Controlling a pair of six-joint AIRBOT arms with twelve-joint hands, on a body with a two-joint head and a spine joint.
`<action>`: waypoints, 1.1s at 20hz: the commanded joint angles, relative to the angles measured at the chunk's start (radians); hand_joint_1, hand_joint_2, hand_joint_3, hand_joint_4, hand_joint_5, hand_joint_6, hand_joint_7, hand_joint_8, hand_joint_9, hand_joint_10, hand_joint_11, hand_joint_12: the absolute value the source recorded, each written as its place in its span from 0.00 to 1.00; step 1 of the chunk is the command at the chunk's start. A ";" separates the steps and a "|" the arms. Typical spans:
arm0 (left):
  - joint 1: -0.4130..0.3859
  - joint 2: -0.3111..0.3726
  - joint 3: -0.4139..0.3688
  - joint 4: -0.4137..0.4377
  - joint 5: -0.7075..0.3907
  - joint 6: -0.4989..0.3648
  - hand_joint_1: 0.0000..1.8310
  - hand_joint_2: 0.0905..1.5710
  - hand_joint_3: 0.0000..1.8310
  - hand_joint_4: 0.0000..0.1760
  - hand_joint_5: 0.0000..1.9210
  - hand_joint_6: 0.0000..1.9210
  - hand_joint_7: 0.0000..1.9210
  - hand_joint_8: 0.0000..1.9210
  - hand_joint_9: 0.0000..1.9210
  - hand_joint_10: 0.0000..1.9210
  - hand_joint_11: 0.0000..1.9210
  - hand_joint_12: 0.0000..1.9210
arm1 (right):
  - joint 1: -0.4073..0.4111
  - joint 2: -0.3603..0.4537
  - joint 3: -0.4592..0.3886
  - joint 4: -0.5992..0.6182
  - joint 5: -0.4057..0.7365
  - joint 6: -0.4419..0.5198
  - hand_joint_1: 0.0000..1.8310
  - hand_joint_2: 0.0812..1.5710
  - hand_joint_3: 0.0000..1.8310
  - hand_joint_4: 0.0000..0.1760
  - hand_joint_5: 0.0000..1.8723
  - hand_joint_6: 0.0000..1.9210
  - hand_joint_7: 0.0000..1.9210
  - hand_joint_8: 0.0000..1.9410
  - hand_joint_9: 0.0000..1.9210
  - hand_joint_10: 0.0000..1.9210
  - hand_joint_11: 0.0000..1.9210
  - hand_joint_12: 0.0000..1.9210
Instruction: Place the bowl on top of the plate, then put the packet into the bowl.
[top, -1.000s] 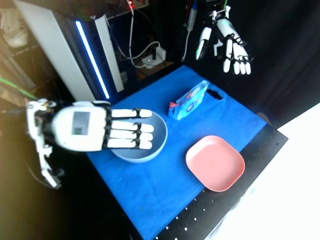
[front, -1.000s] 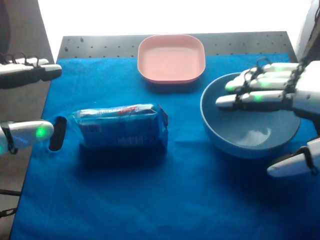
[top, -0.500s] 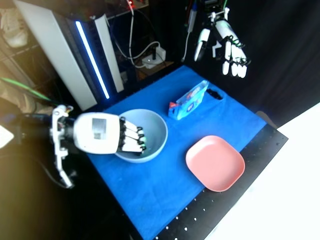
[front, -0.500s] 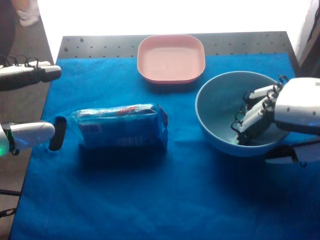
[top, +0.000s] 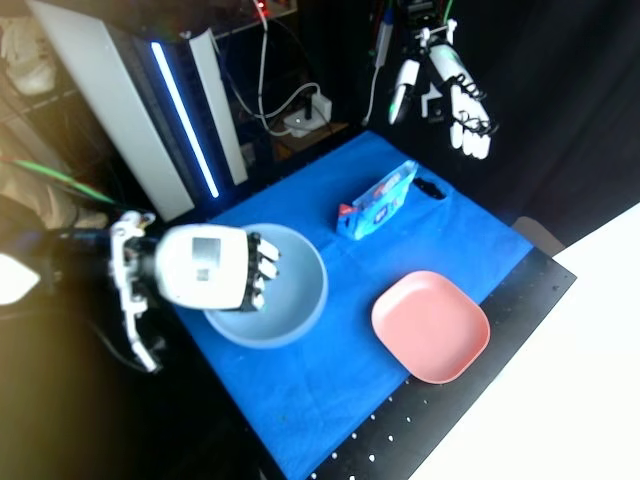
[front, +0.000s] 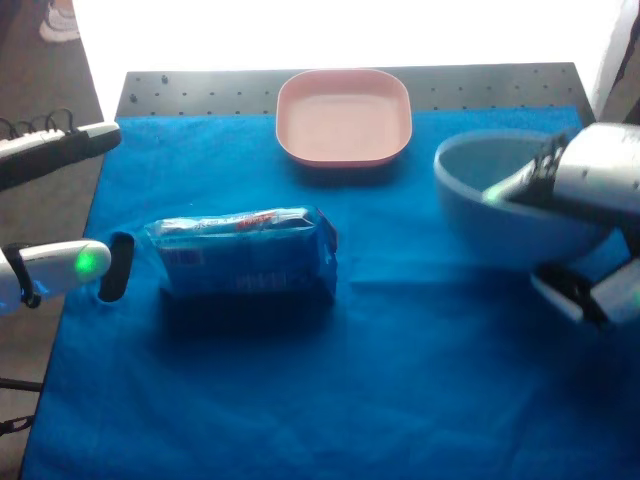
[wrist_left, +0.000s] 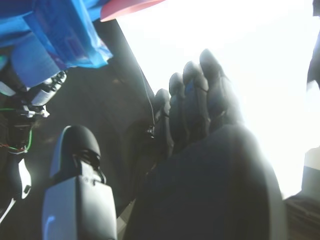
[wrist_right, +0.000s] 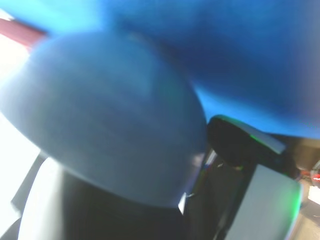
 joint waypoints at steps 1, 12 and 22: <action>-0.005 0.000 0.005 -0.015 -0.128 -0.008 0.28 0.69 0.00 0.37 0.17 0.00 0.16 0.00 0.12 0.00 0.00 0.17 | 0.022 0.002 0.000 0.058 0.141 -0.014 0.63 0.45 0.69 0.00 0.37 0.96 0.49 1.00 0.71 1.00 0.73 1.00; -0.006 -0.004 0.008 -0.015 -0.131 -0.008 0.23 0.68 0.00 0.39 0.16 0.00 0.16 0.00 0.12 0.00 0.00 0.16 | 0.182 -0.112 0.093 0.168 0.164 -0.133 0.64 0.61 0.45 0.00 0.49 1.00 0.69 1.00 0.79 1.00 0.83 1.00; -0.020 -0.010 0.020 -0.005 -0.119 -0.009 0.23 0.69 0.00 0.36 0.16 0.00 0.16 0.00 0.12 0.00 0.00 0.21 | 0.314 -0.335 0.296 0.169 -0.001 -0.133 0.76 0.34 0.85 0.00 0.65 1.00 0.52 1.00 0.73 1.00 0.77 1.00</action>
